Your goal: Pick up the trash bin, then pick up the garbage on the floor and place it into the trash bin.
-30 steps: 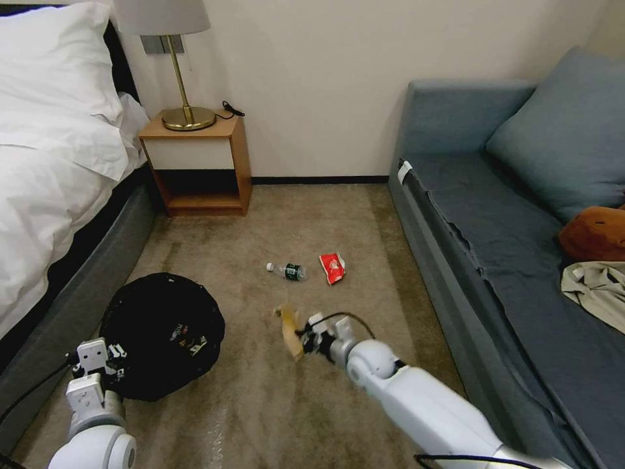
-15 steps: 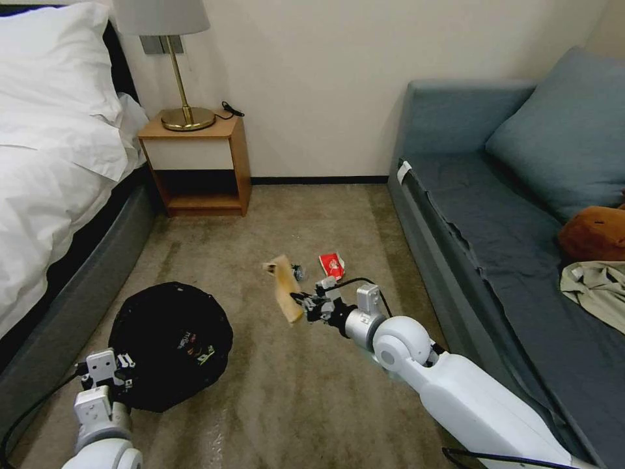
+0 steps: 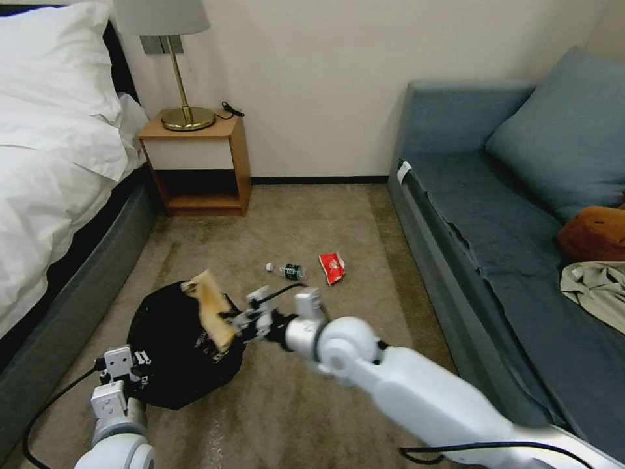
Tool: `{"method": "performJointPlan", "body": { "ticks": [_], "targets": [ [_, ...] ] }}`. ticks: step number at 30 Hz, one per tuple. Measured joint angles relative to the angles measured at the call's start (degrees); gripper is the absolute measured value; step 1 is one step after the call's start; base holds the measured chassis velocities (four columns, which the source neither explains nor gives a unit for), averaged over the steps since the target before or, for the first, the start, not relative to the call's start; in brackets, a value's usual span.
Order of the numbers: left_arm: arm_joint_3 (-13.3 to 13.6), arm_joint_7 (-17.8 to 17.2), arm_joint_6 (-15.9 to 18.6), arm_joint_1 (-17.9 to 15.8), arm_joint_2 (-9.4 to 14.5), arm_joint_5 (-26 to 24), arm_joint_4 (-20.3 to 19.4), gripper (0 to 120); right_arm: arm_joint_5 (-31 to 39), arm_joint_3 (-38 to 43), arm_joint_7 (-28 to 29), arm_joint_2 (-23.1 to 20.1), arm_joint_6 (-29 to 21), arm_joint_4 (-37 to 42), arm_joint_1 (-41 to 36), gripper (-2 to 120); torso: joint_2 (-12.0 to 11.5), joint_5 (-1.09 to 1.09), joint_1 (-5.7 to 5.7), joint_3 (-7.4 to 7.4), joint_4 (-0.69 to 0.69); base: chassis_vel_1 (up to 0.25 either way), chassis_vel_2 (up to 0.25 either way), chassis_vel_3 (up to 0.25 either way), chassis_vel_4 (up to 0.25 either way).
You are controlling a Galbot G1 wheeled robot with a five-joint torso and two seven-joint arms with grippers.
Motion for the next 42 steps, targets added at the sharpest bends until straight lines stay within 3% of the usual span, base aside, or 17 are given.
{"method": "performJointPlan", "body": {
  "ticks": [7, 18, 19, 32, 34, 37, 39, 40, 41, 42],
  "targets": [
    [-0.02, -0.18, 0.01, 1.26, -0.66, -0.05, -1.59, 2, -1.77, -1.5, -0.05, 2.63, 0.91, -4.3, 0.09, 0, 0.0, 0.0, 0.0, 0.0, -0.01, 0.0, 0.0, 0.0, 0.0],
    [1.17, -0.05, -0.02, 2.86, -1.56, 0.22, -3.35, 2, -5.4, -1.51, 0.61, 3.31, 2.18, -6.96, -2.66, 4, 0.0, 0.01, 0.0, 0.0, -0.01, 0.0, 0.0, 0.0, 0.0],
    [1.19, -0.09, -0.02, 2.98, -1.67, 0.22, -3.47, 2, -5.56, -1.39, 0.94, 3.28, 2.28, -6.89, -3.11, 12, 0.0, 0.01, 0.0, 0.0, -0.02, 0.0, 0.0, 0.0, 0.0],
    [0.73, -0.23, -0.27, 3.84, -3.46, 1.32, -4.03, 2, -6.39, 0.36, 1.17, 1.25, 3.28, -2.49, -5.42, 55, 0.0, 0.01, 0.0, 0.0, -0.01, 0.0, 0.0, 0.0, 0.0],
    [-0.09, -0.25, -0.54, 4.59, -3.73, 1.71, -4.3, 2, -7.11, 2.72, 1.27, 0.31, 3.77, -0.3, -6.83, 68, 0.0, 0.02, 0.0, 0.0, -0.02, 0.0, 0.0, 0.0, 0.0],
    [-0.49, -0.27, -0.7, 4.8, -3.86, 1.91, -4.34, 2, -7.66, 4.02, 1.43, -0.12, 3.99, 0.67, -7.61, 72, 0.0, 0.02, 0.0, 0.0, -0.01, 0.0, 0.0, 0.0, 0.0],
    [-0.87, -0.31, -0.71, 4.91, -4.22, 2.16, -4.64, 2, -8.48, 7.21, 1.88, -1.11, 4.04, 2.62, -9.48, 82, 0.0, 0.02, 0.0, 0.0, 0.0, 0.0, 0.0, 0.0, 0.0],
    [-1.27, -0.12, -0.59, 4.45, -4.67, 2.46, -5.02, 2, -8.66, 10.97, 2.49, -2.28, 4.04, 4.64, -11.73, 93, 0.0, 0.03, 0.0, 0.0, -0.02, 0.0, 0.0, 0.0, 0.0],
    [-1.27, -0.12, -0.59, 4.45, -4.67, 2.46, -5.02, 2, -8.66, 10.97, 2.49, -2.28, 4.04, 4.64, -11.73, 93, 0.0, 0.03, 0.0, 0.0, -0.02, 0.0, 0.0, 0.0, 0.0],
    [-2.27, 0.37, 0.17, 3.86, -4.84, 2.62, -5.24, 2, -8.7, 16.26, 4.44, -4.47, 3.26, 7.19, -14.74, 99, 0.0, 0.03, 0.0, 0.0, -0.01, 0.0, 0.0, 0.0, 0.0]
  ]
}}
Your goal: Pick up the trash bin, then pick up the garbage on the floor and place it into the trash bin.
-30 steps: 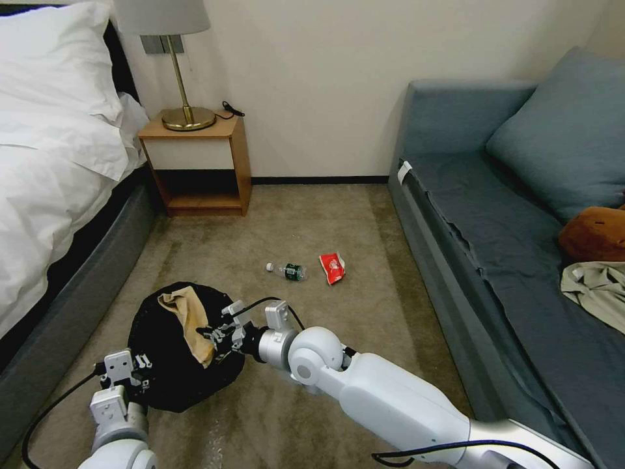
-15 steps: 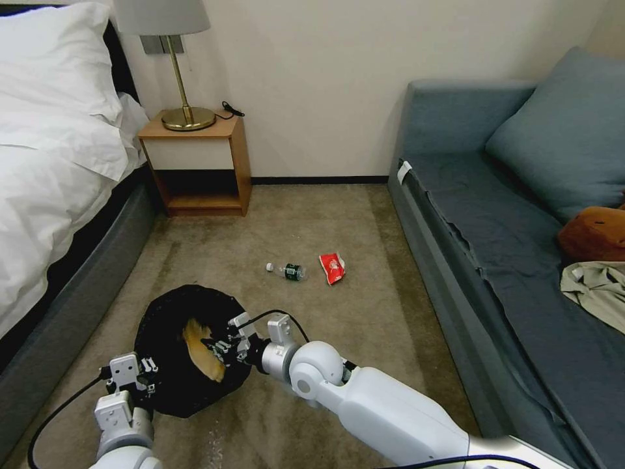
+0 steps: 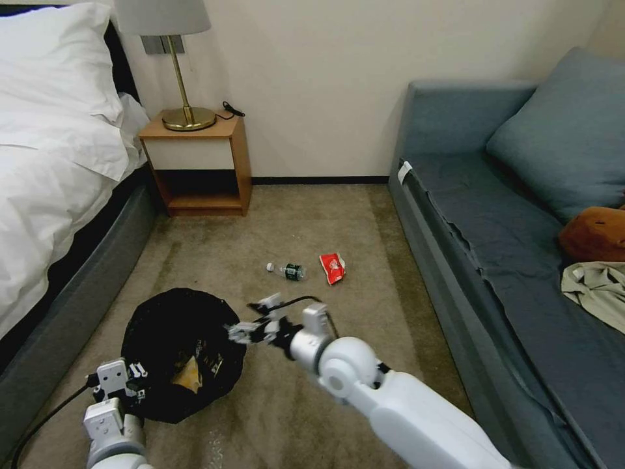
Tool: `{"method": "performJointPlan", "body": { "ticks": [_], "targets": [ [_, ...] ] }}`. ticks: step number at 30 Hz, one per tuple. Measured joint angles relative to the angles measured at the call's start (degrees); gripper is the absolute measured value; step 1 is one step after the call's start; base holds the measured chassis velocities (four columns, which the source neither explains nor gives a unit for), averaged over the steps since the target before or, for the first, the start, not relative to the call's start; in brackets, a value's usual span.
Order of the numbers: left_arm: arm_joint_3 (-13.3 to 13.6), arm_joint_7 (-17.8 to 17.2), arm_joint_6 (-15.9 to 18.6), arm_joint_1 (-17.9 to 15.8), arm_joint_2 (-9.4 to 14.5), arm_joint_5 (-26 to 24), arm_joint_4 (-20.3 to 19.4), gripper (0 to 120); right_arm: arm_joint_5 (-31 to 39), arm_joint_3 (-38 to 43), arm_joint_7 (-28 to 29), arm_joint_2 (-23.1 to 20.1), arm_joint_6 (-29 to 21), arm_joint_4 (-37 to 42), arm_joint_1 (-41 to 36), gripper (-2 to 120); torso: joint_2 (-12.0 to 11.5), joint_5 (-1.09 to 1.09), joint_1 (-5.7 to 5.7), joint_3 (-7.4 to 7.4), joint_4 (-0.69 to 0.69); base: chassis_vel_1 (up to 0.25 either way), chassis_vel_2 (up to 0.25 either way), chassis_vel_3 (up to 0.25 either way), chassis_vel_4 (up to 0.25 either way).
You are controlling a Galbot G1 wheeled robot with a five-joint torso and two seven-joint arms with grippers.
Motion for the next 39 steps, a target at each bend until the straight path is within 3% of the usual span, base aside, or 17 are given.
{"method": "performJointPlan", "body": {
  "ticks": [4, 10, 15, 18, 26, 39],
  "targets": [
    [-0.84, 0.25, 0.97, -1.21, 0.6, -0.12, 0.14, 2, -1.22, 7.22, 1.09, -2.93, -0.56, 1.55, -3.35, 100, 0.0, 0.0, 0.0, 0.0, -0.01, 0.0, 0.0, 0.0, 0.0],
    [-0.64, 0.36, 1.23, -1.15, 1.29, -0.22, 0.13, 2, -3.08, 12.12, 0.98, -3.85, -0.78, 1.08, -6.36, 100, 0.0, -0.01, 0.0, 0.0, -0.01, 0.0, 0.0, 0.0, 0.0],
    [-0.49, 0.35, 1.09, -1.47, 2.23, -0.24, 0.6, 2, -6.27, 14.06, -0.04, -2.04, -0.1, -1.59, -8.13, 100, 0.0, -0.01, 0.0, 0.0, -0.01, 0.0, 0.0, 0.0, 0.0],
    [-1.47, 0.33, 1.01, -3.66, 3.86, -1.93, 2.54, 2, -10.03, 14.7, -0.93, 2.34, 1.25, -7.04, -8.35, 100, 0.0, -0.02, 0.0, 0.0, 0.0, 0.0, 0.0, 0.0, 0.0],
    [-2.32, 0.36, 0.88, -6.13, 6.66, -4.86, 6.91, 2, -14.73, 15.59, -1.19, 9.01, 2.62, -18.6, -5.92, 100, 0.0, -0.04, 0.0, 0.01, 0.01, 0.0, 0.0, 0.0, 0.0],
    [-2.07, 0.41, 0.17, -8.04, 7.66, -5.59, 9.66, 2, -18.24, 16.13, -2.95, 11.03, 4.85, -24.84, -5.3, 100, 0.0, -0.02, 0.0, 0.01, 0.0, 0.0, 0.0, 0.0, 0.0]
  ]
}}
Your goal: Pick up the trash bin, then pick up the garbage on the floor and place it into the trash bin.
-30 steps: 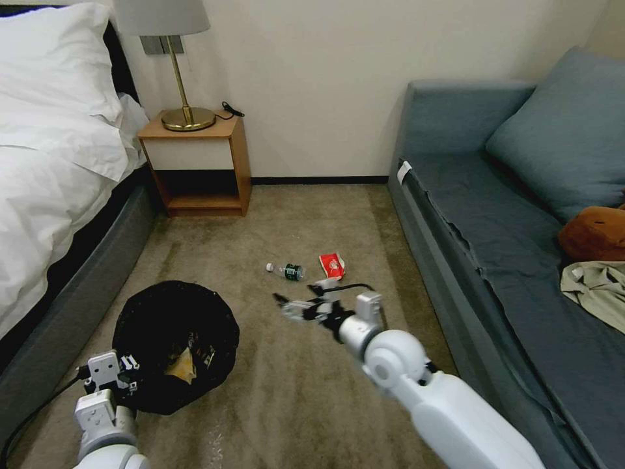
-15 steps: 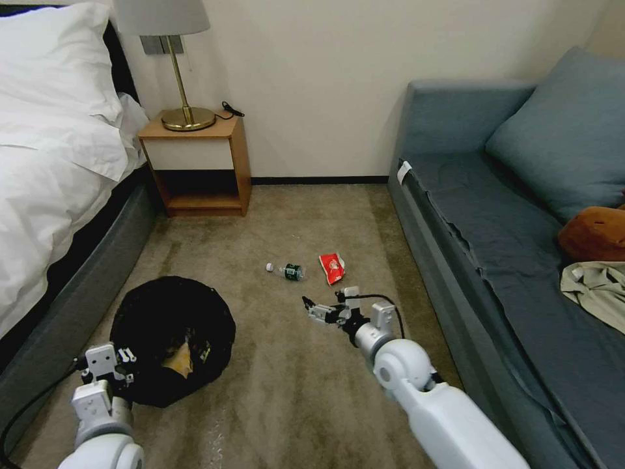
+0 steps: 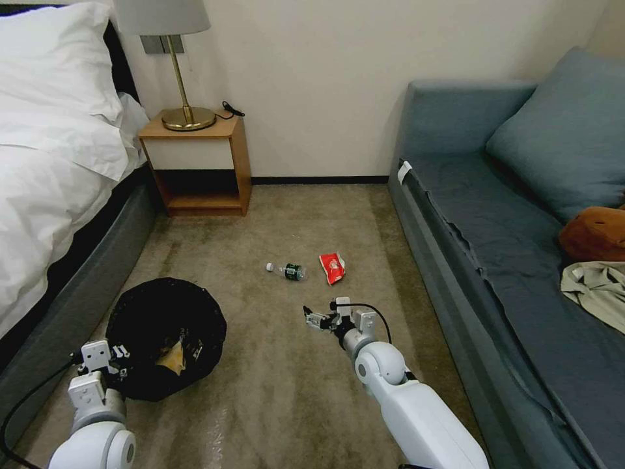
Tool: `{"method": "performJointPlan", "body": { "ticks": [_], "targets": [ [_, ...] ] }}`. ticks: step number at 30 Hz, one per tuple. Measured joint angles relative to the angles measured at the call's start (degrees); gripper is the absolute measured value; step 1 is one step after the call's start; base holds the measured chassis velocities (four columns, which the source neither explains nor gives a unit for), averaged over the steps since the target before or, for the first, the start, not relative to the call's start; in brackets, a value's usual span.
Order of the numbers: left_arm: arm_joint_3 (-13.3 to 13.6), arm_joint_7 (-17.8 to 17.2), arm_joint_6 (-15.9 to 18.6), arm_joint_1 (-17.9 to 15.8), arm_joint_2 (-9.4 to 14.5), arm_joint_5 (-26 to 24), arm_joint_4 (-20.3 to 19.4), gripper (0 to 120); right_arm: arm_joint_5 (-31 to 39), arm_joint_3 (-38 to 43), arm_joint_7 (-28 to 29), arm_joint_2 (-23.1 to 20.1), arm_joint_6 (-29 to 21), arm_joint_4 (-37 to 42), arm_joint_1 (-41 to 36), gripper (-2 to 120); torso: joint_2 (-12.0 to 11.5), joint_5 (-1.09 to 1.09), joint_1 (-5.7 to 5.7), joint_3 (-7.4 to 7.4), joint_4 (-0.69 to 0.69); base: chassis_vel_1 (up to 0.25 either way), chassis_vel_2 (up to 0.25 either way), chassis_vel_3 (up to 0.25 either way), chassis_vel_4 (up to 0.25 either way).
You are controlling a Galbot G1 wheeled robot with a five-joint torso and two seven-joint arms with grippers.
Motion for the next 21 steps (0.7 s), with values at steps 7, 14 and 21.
{"method": "performJointPlan", "body": {
  "ticks": [7, 14, 21],
  "targets": [
    [0.46, 0.0, 0.0, 0.22, -0.8, 0.43, -0.2, 2, -0.38, 0.02, -0.61, 0.16, 1.44, -0.82, 0.37, 100, 0.0, 0.0, 0.0, 0.0, 0.0, 0.0, 0.0, 0.0, 0.0],
    [0.44, -0.01, -0.12, 0.66, -1.29, 1.05, -0.76, 2, -0.36, -0.2, -1.46, -0.28, 3.73, -1.75, 0.23, 100, 0.0, 0.01, 0.0, 0.0, 0.0, 0.0, 0.0, 0.0, 0.0],
    [0.29, -0.04, -0.32, 1.29, -1.99, 1.58, -1.38, 2, -0.27, -0.44, -2.15, -0.54, 4.56, -2.26, 0.16, 100, 0.0, 0.01, 0.0, 0.0, 0.0, 0.0, 0.0, 0.0, 0.0]
  ]
}}
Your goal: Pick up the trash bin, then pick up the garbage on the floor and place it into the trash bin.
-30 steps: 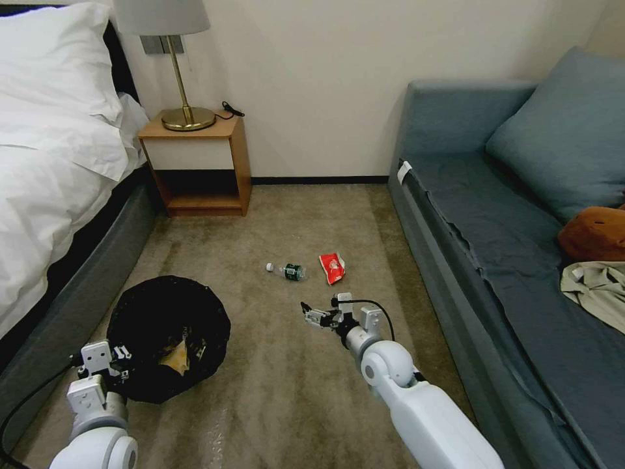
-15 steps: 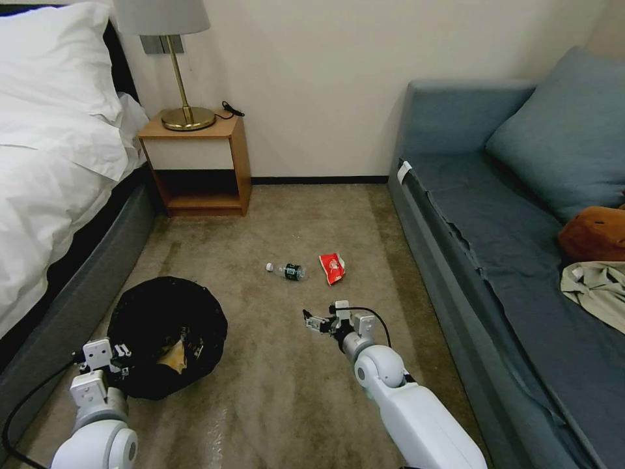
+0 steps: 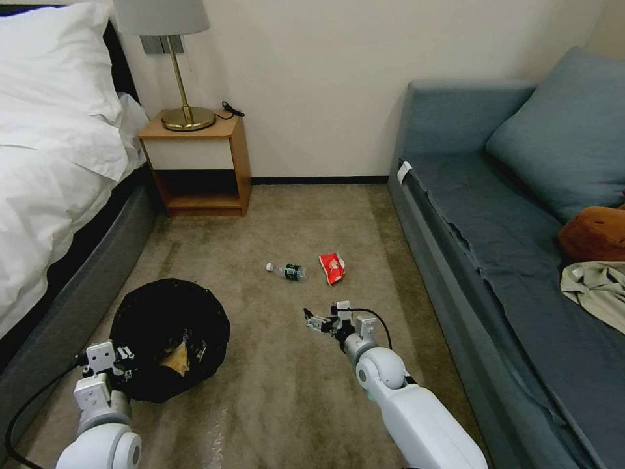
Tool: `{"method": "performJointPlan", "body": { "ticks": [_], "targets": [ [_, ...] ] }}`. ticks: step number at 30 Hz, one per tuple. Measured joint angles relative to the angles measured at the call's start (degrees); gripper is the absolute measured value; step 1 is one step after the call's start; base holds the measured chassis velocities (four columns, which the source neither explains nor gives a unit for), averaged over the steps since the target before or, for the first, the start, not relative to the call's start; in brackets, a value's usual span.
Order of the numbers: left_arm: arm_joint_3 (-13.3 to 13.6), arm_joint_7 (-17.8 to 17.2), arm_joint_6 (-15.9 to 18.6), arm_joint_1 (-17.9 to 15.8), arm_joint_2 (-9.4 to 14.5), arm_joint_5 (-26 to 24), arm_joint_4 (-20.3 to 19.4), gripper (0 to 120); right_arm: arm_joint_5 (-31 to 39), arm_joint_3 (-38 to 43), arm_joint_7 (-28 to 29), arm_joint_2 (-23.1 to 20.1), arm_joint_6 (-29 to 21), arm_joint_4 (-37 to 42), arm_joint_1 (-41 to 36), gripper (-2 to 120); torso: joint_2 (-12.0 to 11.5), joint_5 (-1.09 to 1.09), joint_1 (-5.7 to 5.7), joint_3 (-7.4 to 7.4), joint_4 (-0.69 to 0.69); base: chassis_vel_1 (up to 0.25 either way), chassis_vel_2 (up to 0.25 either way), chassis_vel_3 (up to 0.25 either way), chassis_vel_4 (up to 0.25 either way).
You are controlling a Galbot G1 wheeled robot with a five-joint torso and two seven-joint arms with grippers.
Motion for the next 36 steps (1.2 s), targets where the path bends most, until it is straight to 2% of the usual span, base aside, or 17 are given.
{"method": "performJointPlan", "body": {
  "ticks": [20, 36],
  "targets": [
    [-0.03, 0.04, -0.19, 0.29, -0.92, 0.86, -0.52, 2, 0.14, -0.55, -0.57, -0.27, 0.81, -1.52, 0.27, 100, 0.0, 0.0, 0.0, 0.0, 0.0, -0.052, 0.053, 0.057, -0.057],
    [-1.35, 0.09, -0.2, 1.76, -0.15, 0.27, -1.66, 2, -0.18, -0.99, -0.42, -0.02, 0.77, -2.05, 0.16, 100, 0.0, 0.0, 0.0, 0.0, 0.0, -0.055, 0.051, 0.051, -0.048]
  ]
}}
